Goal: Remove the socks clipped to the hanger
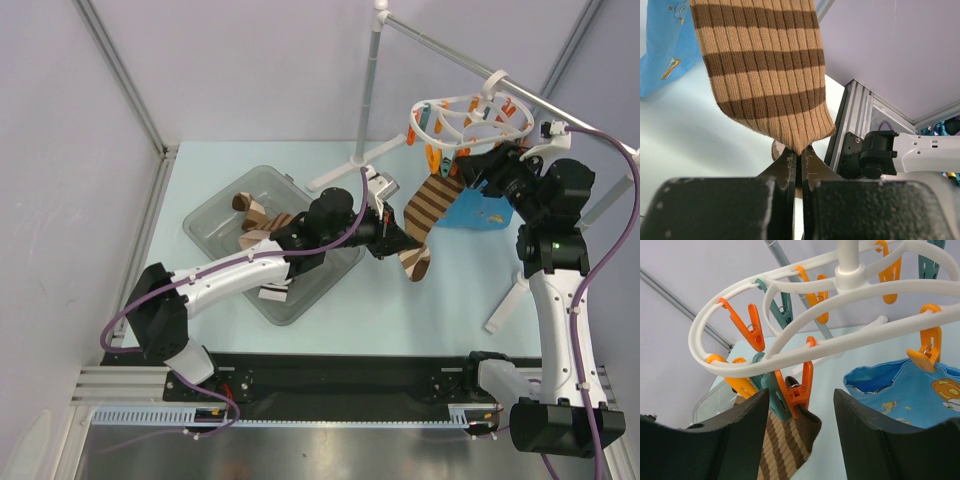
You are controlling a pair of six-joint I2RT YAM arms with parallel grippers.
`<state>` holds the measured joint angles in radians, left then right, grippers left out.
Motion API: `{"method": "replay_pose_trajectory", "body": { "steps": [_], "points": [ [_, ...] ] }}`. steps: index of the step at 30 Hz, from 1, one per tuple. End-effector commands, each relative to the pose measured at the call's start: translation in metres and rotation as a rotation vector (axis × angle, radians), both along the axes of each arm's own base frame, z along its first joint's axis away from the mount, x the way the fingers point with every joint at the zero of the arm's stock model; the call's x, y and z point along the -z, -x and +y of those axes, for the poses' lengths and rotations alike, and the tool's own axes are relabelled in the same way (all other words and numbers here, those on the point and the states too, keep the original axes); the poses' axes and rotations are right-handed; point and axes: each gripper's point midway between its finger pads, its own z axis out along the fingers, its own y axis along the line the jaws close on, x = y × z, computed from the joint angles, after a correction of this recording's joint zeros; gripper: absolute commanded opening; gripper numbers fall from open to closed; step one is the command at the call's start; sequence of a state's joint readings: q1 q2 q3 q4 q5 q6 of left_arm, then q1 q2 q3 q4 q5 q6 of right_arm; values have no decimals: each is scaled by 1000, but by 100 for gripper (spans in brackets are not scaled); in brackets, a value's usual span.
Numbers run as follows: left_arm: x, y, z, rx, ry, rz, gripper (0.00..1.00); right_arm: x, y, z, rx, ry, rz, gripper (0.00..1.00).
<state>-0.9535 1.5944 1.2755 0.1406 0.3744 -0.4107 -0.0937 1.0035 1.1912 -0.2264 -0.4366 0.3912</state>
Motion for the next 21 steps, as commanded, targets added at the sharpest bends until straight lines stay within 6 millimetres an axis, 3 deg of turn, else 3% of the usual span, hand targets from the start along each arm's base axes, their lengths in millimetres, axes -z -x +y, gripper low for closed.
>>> {"method": "replay_pose_trajectory", "body": {
  "steps": [1, 10, 21],
  "points": [
    [-28, 12, 2, 33, 68, -31, 0, -14, -2, 5, -33, -12, -64, 60],
    [-34, 16, 4, 39, 82, -30, 0, -18, -12, 8, -48, -55, -101, 52],
    [-36, 18, 5, 46, 93, -29, 0, -16, -16, 10, -60, -78, -123, 54]
  ]
}}
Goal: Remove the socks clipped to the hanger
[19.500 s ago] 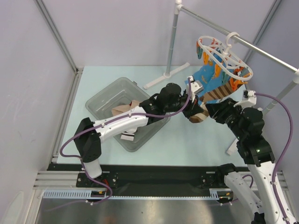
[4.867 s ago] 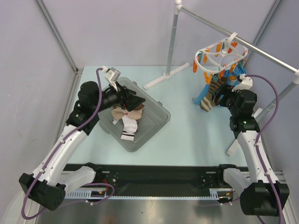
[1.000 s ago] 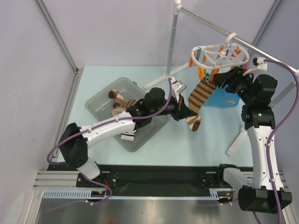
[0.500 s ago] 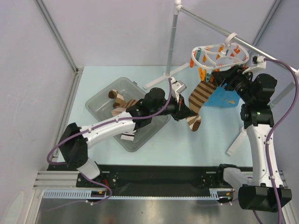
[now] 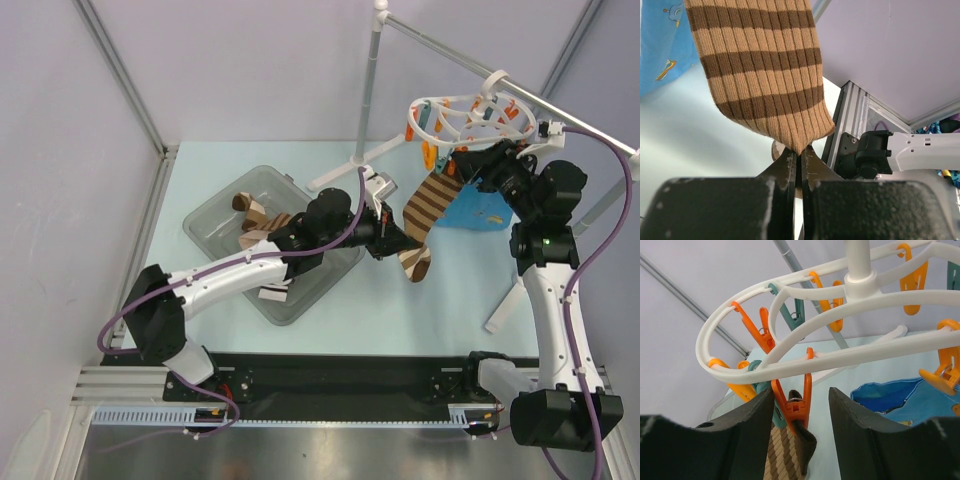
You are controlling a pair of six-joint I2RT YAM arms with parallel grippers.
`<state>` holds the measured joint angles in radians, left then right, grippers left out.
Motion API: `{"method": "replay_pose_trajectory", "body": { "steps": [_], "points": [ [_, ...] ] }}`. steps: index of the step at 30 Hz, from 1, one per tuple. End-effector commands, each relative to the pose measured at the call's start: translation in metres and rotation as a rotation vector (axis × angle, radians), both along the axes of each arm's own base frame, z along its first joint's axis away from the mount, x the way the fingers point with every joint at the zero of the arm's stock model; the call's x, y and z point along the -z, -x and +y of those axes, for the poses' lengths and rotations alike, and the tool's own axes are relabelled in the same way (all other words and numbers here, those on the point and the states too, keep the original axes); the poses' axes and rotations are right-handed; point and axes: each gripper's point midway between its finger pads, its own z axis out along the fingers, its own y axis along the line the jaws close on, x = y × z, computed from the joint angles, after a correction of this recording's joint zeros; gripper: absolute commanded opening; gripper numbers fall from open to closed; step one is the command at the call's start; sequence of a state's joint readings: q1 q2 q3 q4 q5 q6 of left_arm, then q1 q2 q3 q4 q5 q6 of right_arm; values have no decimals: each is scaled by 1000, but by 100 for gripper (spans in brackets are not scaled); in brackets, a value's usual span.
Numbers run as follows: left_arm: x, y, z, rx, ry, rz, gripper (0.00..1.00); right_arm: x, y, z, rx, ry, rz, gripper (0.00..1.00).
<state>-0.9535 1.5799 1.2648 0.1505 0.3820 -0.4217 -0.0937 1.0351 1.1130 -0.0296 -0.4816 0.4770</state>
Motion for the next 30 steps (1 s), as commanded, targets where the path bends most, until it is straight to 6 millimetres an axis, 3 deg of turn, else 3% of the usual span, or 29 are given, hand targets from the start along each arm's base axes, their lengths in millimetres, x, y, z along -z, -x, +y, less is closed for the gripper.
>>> {"method": "replay_pose_trajectory", "body": {
  "steps": [1, 9, 15, 18, 19, 22, 30],
  "points": [
    [-33, 15, 4, 40, 80, -34, 0, -17, -2, 2, -12, -10, -74, 53],
    [-32, 16, 3, 44, 84, -31, 0, -18, -3, 3, -23, -7, -104, 56],
    [-32, 16, 2, 44, 83, -31, 0, -17, -5, 2, -13, -7, -100, 49],
    [-32, 16, 2, 43, 82, -30, 0, -19, -6, 1, -4, -1, -106, 33],
    [-31, 15, 1, 41, 81, -30, 0, -20, -6, 2, -5, 3, -109, 21],
    [-32, 15, 2, 37, 82, -31, 0, -19, -5, 2, -4, 11, -106, 2],
    [-30, 15, 5, 26, 73, -28, 0, -14, -4, 2, 0, 12, -84, 0]
  ]
}}
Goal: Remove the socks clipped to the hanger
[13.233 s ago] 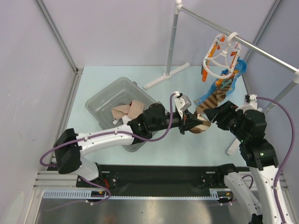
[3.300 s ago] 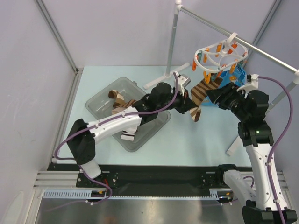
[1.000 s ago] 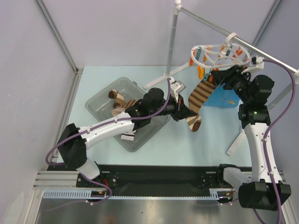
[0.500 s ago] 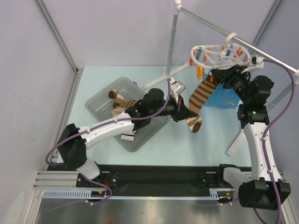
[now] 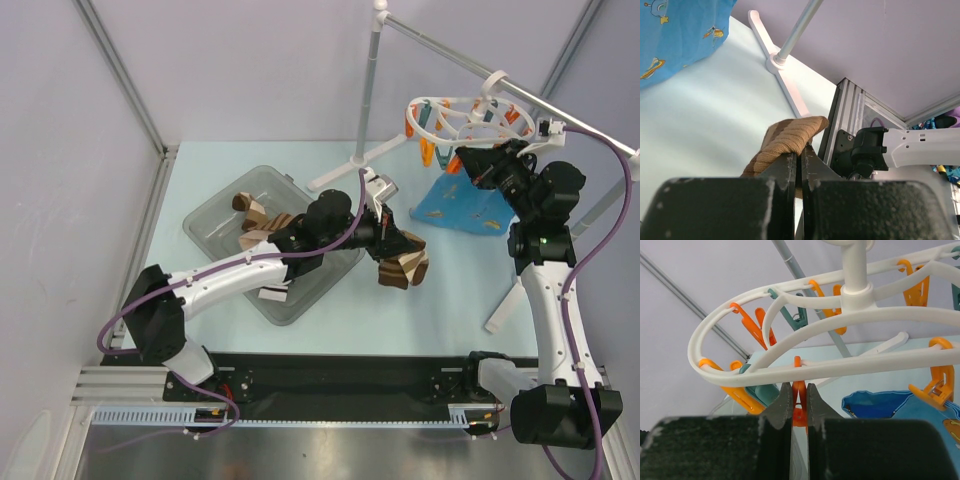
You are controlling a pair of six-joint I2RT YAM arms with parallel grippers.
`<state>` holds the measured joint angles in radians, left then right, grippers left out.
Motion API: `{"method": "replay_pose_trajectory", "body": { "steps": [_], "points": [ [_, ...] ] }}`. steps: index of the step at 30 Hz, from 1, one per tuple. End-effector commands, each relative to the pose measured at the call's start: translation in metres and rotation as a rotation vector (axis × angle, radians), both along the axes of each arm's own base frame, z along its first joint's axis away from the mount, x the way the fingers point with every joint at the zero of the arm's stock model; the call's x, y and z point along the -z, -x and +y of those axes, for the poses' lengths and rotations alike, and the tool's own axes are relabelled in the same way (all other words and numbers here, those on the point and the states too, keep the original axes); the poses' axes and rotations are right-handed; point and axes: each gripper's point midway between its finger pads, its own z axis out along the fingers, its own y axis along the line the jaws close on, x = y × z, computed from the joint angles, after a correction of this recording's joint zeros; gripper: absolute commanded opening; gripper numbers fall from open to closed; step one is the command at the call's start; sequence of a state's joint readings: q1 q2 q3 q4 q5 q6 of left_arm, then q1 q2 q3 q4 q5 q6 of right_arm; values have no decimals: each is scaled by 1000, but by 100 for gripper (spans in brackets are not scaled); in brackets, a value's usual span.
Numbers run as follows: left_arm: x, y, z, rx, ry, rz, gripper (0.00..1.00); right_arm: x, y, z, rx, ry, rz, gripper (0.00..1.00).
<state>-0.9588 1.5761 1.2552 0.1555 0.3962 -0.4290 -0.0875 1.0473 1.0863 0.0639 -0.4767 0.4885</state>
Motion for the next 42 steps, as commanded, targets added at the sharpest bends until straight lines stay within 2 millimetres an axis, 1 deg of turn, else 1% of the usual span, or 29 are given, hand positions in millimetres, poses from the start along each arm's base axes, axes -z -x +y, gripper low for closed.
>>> {"method": "replay_pose_trajectory", "body": {
  "steps": [1, 2, 3, 4, 6, 7, 9, 10, 11, 13, 15, 16, 17, 18, 19, 20, 22, 23, 27, 28, 29, 32, 34, 37, 38, 39, 40, 41, 42],
  "points": [
    [-31, 7, 7, -6, 66, -37, 0, -10, 3, 1, 1, 17, -35, 0],
    [-33, 7, 9, -14, 70, -40, 0, -10, 3, 0, 4, 15, -33, 1],
    [-32, 6, 11, -24, 65, -41, 0, -10, 5, 1, 4, 13, -29, 6],
    [-28, 4, 14, -38, 43, -37, 0, -12, 6, 0, 7, 14, -31, 21],
    [-32, -4, 22, -87, 29, -47, 0, -11, 9, 1, 6, 15, -18, 35],
    [-32, -6, 26, -101, 21, -52, 0, -14, 14, 1, 3, 17, -25, 49],
    [-32, -17, 42, -155, 3, -42, 0, -6, 21, 4, -8, 17, 13, 59],
    [-35, -19, 48, -169, 5, -39, 0, -9, 26, 4, -8, 19, 8, 66],
    [-33, -28, 58, -200, -4, -30, 0, -4, 29, 4, -8, 19, 26, 70],
    [-37, -32, 75, -232, 0, -24, 0, 1, 40, 7, -21, 15, 52, 85],
    [-29, -45, 98, -293, -29, -3, 0, 11, 50, 9, -26, 25, 91, 99],
    [-37, -46, 110, -316, -17, -12, 0, 14, 54, 10, -28, 29, 100, 100],
    [-38, -55, 125, -360, -22, -11, 0, 10, 65, 10, -27, 37, 85, 100],
    [-34, -57, 135, -384, -38, -5, 0, 19, 69, 11, -28, 40, 114, 100],
    [-42, -58, 147, -410, -26, -19, 0, 19, 75, 11, -26, 51, 110, 100],
    [-43, -67, 162, -455, -29, -24, 1, 19, 82, 12, -23, 54, 106, 100],
    [-37, -74, 180, -507, -48, -18, 3, 30, 89, 13, -15, 63, 140, 100],
    [-38, -83, 196, -554, -50, -16, 3, 33, 93, 18, -31, 62, 146, 100],
    [-15, -106, 238, -692, -130, 25, 2, 44, 105, 23, -57, 80, 158, 100],
    [-7, -109, 248, -721, -155, 41, 2, 52, 103, 21, -45, 81, 173, 100],
    [2, -121, 263, -787, -184, 58, 1, 54, 107, 29, -75, 84, 174, 100],
    [20, -133, 284, -851, -207, 146, 0, 63, 108, 33, -94, 78, 185, 100],
    [33, -137, 288, -870, -225, 189, 2, 66, 109, 37, -108, 77, 187, 100],
    [50, -139, 296, -917, -264, 219, 20, 66, 109, 36, -96, 88, 180, 100],
    [55, -139, 298, -931, -274, 223, 32, 68, 109, 36, -93, 94, 186, 100],
    [60, -139, 301, -944, -282, 233, 38, 69, 109, 35, -90, 101, 186, 100],
    [62, -139, 301, -945, -283, 234, 43, 70, 108, 35, -84, 107, 188, 100],
    [63, -138, 301, -945, -283, 239, 54, 71, 109, 34, -82, 107, 193, 100],
    [62, -137, 300, -939, -280, 240, 57, 71, 109, 33, -75, 106, 194, 100]
  ]
}}
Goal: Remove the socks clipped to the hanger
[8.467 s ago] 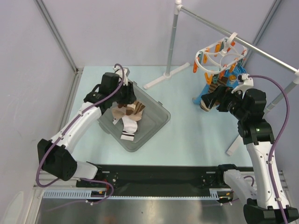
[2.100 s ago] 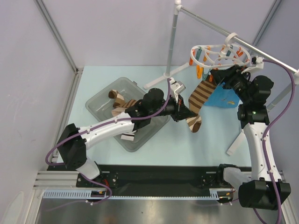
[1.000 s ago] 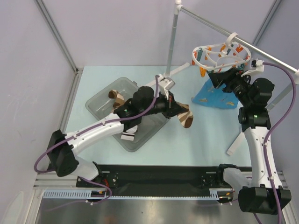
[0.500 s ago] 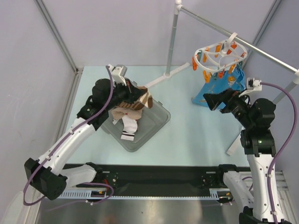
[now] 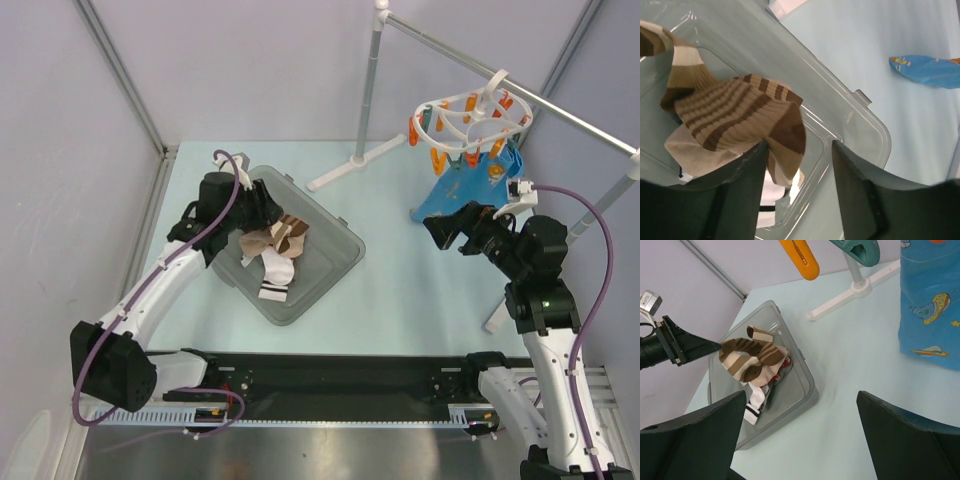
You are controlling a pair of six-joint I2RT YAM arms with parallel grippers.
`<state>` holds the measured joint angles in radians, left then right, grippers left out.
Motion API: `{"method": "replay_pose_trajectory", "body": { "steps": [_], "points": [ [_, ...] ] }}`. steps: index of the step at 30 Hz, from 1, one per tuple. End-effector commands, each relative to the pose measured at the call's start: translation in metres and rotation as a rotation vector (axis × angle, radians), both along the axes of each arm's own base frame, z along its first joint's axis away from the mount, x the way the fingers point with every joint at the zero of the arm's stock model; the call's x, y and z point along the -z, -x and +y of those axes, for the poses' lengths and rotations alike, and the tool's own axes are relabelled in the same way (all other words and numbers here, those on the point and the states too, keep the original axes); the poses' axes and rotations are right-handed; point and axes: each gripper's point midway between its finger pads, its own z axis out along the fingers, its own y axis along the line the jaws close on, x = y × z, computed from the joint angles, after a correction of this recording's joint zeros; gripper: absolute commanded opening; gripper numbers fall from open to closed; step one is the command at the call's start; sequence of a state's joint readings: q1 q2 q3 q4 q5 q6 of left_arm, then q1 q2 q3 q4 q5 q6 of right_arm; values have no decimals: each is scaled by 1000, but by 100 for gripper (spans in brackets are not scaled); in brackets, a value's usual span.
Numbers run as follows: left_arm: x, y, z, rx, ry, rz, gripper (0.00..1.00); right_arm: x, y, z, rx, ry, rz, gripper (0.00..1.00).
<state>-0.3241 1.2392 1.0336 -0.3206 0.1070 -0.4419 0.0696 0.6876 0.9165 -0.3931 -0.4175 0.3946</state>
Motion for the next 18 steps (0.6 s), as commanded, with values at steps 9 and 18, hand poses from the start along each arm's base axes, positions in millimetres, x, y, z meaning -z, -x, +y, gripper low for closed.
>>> {"method": "replay_pose_trajectory", "body": {
  "steps": [9, 18],
  "points": [
    [-35, 12, 5, 2, 20, -81, 100, 4, -10, -10, 76, 9, 38, 100],
    [-109, 49, -27, 252, 179, -319, 99, 0, -11, -13, 136, -51, 140, 100]
  ]
}}
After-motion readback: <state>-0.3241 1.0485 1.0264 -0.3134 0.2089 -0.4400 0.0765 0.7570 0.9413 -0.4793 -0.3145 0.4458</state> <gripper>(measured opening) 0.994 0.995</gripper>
